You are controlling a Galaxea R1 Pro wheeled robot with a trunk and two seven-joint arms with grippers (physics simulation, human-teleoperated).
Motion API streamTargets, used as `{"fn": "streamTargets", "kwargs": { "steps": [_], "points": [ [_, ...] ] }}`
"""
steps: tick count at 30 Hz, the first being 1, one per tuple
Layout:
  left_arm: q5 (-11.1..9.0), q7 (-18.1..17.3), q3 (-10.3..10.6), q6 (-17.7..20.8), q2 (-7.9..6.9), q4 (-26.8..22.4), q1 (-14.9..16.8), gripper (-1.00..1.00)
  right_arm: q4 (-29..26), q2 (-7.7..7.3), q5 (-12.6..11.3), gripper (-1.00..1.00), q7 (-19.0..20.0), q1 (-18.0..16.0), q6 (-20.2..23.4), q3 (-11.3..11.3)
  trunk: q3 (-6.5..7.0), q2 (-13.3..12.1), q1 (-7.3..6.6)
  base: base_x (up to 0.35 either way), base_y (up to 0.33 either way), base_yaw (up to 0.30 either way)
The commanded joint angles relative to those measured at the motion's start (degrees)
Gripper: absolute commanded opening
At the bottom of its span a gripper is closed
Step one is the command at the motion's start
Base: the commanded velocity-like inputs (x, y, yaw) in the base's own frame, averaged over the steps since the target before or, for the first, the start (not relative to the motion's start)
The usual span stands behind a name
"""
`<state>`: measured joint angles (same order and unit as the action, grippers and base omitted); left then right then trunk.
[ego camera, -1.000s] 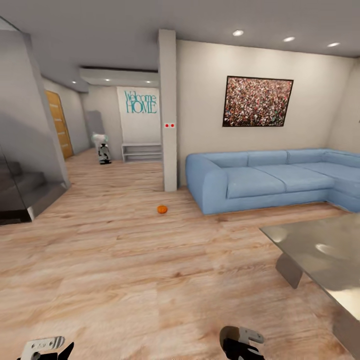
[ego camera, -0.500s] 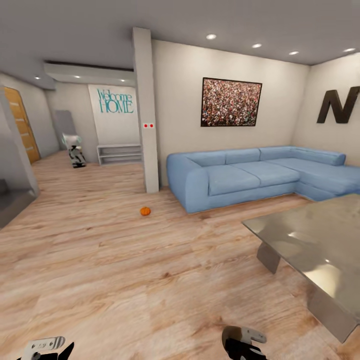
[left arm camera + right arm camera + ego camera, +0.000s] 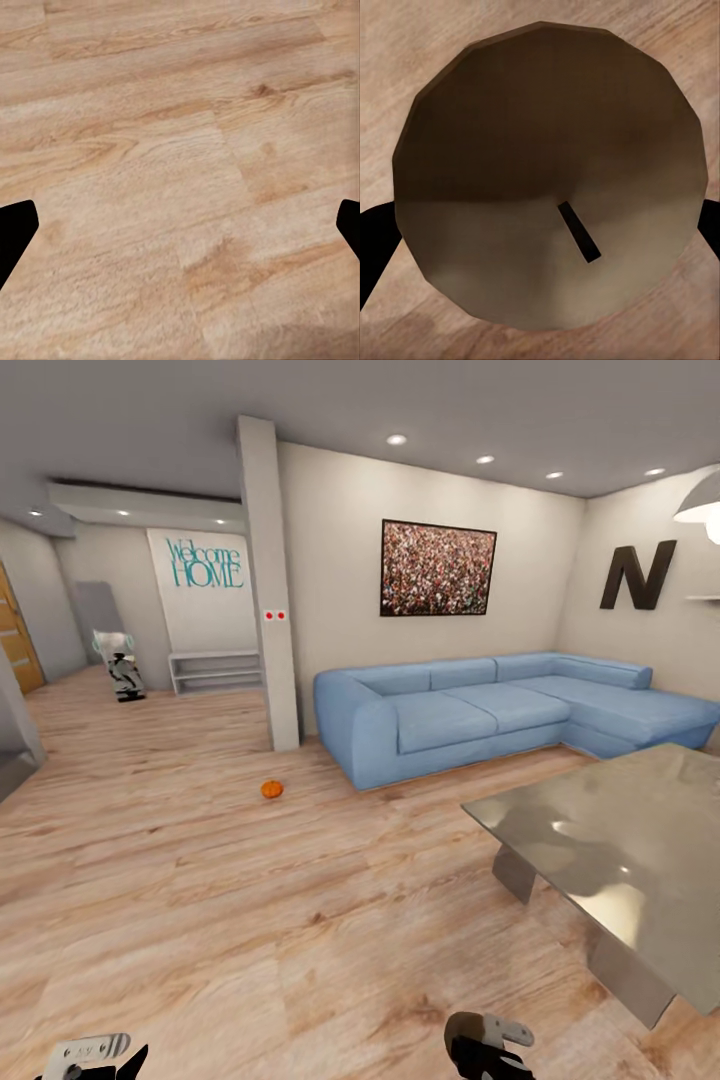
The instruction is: Place each of the two pumpkins and all three candles from the living room inside a cabinet in the living room (use any cabinet), then make sure every cabinet is closed, and position the cauldron so it is next to a table in the living room.
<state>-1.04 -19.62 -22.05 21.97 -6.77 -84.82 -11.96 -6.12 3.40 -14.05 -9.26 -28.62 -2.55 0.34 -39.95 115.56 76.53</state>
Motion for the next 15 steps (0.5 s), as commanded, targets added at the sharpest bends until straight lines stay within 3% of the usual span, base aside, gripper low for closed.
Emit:
{"fn": "streamTargets", "kwargs": {
  "steps": [1, 5, 15],
  "points": [
    [-0.1, -0.2, -0.1, 0.4, 0.0, -0.1, 0.0, 1.0, 0.1, 0.02, -0.5, -1.0, 0.0, 0.0, -0.3, 0.0, 0.14, -0.4, -0.23, 0.0, 0.0, -0.019],
    [-0.2, -0.2, -0.1, 0.4, 0.0, -0.1, 0.0, 1.0, 0.1, 0.02, -0.5, -1.0, 0.0, 0.0, -0.3, 0.0, 0.86, -2.0, -1.11, 0.0, 0.0, -0.149],
    [-0.2, -0.2, -0.1, 0.4, 0.0, -0.1, 0.0, 1.0, 0.1, 0.01, -0.5, -1.0, 0.0, 0.0, -0.3, 0.0, 2.65, -6.0, -3.31, 0.0, 0.0, -0.259]
  ]
}}
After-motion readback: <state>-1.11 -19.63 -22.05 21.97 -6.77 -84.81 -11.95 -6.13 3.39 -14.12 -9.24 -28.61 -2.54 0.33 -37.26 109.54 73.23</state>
